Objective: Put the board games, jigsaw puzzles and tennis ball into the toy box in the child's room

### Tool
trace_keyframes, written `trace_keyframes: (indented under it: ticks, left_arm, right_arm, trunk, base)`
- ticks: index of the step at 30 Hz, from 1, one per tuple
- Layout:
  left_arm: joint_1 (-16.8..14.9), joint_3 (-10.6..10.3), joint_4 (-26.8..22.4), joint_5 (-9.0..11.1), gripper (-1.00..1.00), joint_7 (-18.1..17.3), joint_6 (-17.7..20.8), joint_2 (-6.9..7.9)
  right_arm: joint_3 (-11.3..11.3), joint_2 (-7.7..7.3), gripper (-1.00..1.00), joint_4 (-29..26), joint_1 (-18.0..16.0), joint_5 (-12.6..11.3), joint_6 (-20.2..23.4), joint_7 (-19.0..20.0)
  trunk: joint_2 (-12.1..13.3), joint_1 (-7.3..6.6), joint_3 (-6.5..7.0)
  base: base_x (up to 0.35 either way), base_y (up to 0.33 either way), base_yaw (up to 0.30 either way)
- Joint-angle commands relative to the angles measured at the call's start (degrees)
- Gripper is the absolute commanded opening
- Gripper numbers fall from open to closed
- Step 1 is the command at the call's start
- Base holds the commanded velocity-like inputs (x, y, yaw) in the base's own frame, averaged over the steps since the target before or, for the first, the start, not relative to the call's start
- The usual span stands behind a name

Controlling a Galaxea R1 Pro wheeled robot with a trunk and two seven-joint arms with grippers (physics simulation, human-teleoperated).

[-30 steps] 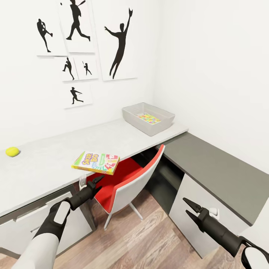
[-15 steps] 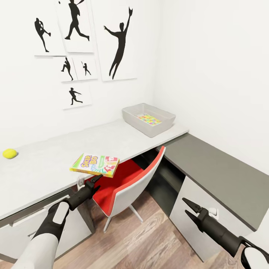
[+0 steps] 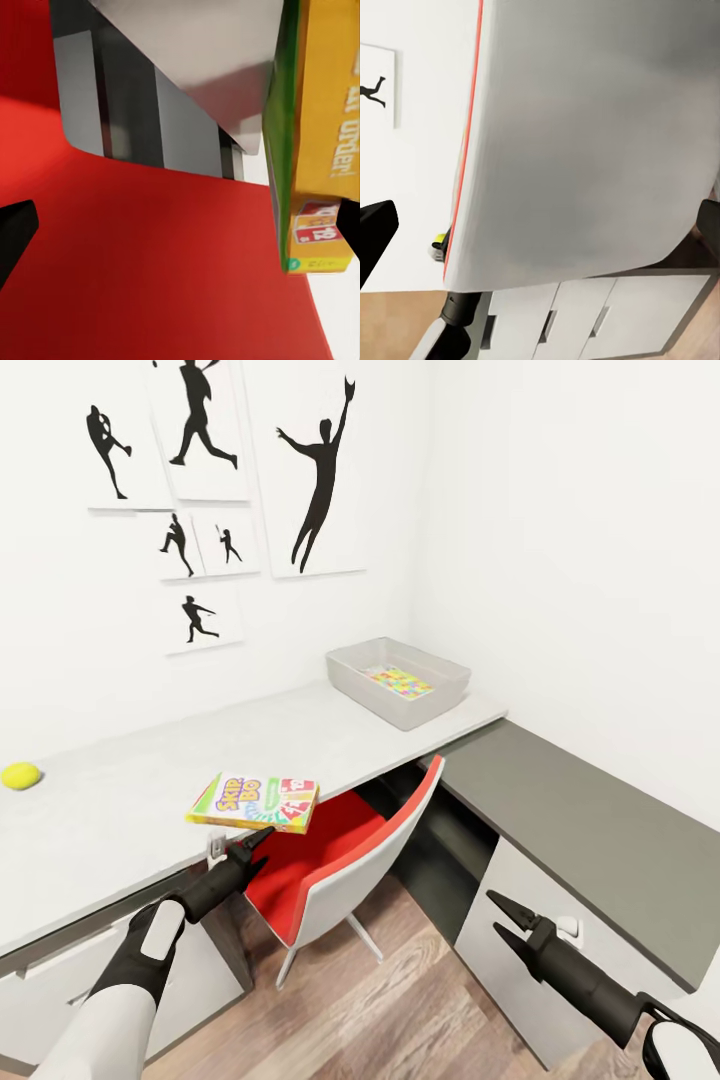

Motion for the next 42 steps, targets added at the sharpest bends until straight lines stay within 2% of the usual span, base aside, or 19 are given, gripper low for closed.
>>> trace_keyframes:
  ticks: [1,22,29,39,42]
  left_arm:
    - [-0.05,0.18,0.01,0.13,1.0,-0.09,0.34,-0.03]
    - [-0.02,0.18,0.01,0.13,1.0,-0.27,0.31,-0.11]
    - [-0.01,0.11,0.01,0.13,1.0,-0.99,0.1,-0.08]
    - [0.01,0.09,0.04,0.07,1.0,-1.54,0.14,-0.03]
    - [0.04,0.04,0.05,0.02,1.0,-2.65,0.16,-0.03]
  right_arm:
    - [-0.09,0.0,1.0,0.02,-0.05,0.24,0.29,0.31]
    - [-0.09,0.08,1.0,0.04,-0.09,0.26,0.06,0.22]
    - [-0.01,0.08,1.0,0.04,-0.05,0.19,-1.65,0.22]
    - [0.0,0.08,1.0,0.04,-0.06,0.18,-1.91,0.31]
    - [0.01,0.08,1.0,0.04,-0.06,0.18,-1.91,0.31]
  trunk:
    - [-0.02,0.0,-0.05]
    - [-0.02,0.0,-0.05]
    - [-0.02,0.0,-0.05]
    - [-0.02,0.0,-0.05]
    - [-0.02,0.0,-0.05]
  base:
    - [0.025,0.0,0.0]
    - [0.002,0.0,0.0]
    - [0.0,0.0,0.0]
    - [0.0,0.0,0.0]
    - [0.0,0.0,0.0]
